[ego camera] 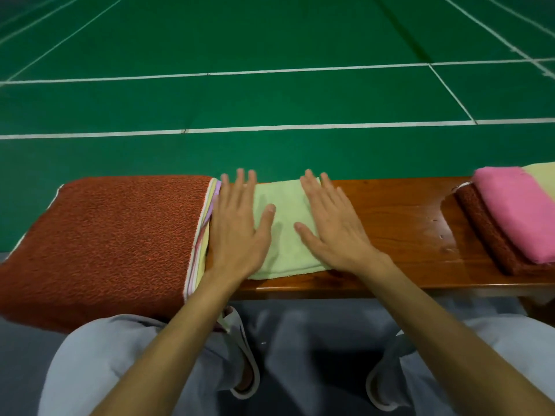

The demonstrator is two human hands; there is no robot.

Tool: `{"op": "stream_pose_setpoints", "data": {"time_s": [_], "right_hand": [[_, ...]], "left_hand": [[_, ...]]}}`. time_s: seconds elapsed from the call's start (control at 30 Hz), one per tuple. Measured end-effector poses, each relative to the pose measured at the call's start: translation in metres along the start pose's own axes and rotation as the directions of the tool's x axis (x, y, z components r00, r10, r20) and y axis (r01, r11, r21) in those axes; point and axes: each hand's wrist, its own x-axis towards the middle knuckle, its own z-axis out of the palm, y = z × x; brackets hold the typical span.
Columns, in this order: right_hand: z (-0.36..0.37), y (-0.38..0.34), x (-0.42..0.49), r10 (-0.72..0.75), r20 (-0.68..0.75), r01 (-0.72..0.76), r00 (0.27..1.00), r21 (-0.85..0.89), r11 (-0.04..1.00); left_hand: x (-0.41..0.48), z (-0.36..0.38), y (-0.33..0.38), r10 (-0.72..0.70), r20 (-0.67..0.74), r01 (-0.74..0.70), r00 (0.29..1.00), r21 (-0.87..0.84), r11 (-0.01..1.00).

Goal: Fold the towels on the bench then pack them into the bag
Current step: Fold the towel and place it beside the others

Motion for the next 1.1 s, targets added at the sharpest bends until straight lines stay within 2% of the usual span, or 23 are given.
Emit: {"op": "stream_pose_setpoints", "data": {"time_s": [0.07,0.13,0.2,0.43,0.63,0.8,0.87,0.93,1.0,1.1], "right_hand": [[0.012,-0.005,0.001,-0.052,0.142,0.060,0.988,-0.055,0.997],[0.020,-0.008,-0.002,-0.062,0.244,0.089,0.968,-0.102,0.991],[0.023,-0.007,-0.005,-0.045,0.279,0.085,0.959,-0.135,0.987],[0.017,0.024,-0.015,0.101,0.288,-0.066,0.952,-0.130,0.989],[0.016,0.027,-0.019,0.127,0.269,-0.105,0.955,-0.093,0.990],[0.016,0.028,-0.020,0.131,0.262,-0.111,0.956,-0.090,0.990],[0.014,0.036,-0.022,0.152,0.263,-0.132,0.953,-0.091,0.987],[0.009,0.049,-0.028,0.168,0.247,-0.157,0.954,-0.061,0.986],[0.004,0.058,-0.037,0.143,0.210,-0.149,0.967,0.014,0.989],[-0.004,0.054,-0.053,0.058,0.172,-0.088,0.983,0.172,0.981]], "left_hand": [[-0.005,0.015,0.002,0.158,0.201,-0.188,0.967,0.138,0.973],[-0.013,0.027,0.003,0.164,0.359,-0.240,0.919,0.179,0.954],[-0.019,0.034,-0.002,0.122,0.413,-0.225,0.903,0.213,0.951],[-0.012,0.020,-0.039,0.027,0.424,-0.124,0.905,0.203,0.971],[-0.012,0.015,-0.048,0.062,0.439,-0.127,0.896,0.121,0.985],[-0.012,0.015,-0.046,0.058,0.435,-0.132,0.899,0.141,0.981],[-0.014,0.015,-0.039,0.067,0.438,-0.114,0.896,0.082,0.990],[-0.017,0.012,-0.031,0.113,0.432,-0.105,0.895,-0.043,0.994],[-0.020,0.009,-0.025,0.204,0.414,-0.172,0.887,-0.114,0.978],[-0.027,0.006,-0.020,0.310,0.471,-0.310,0.826,-0.078,0.947]]}}
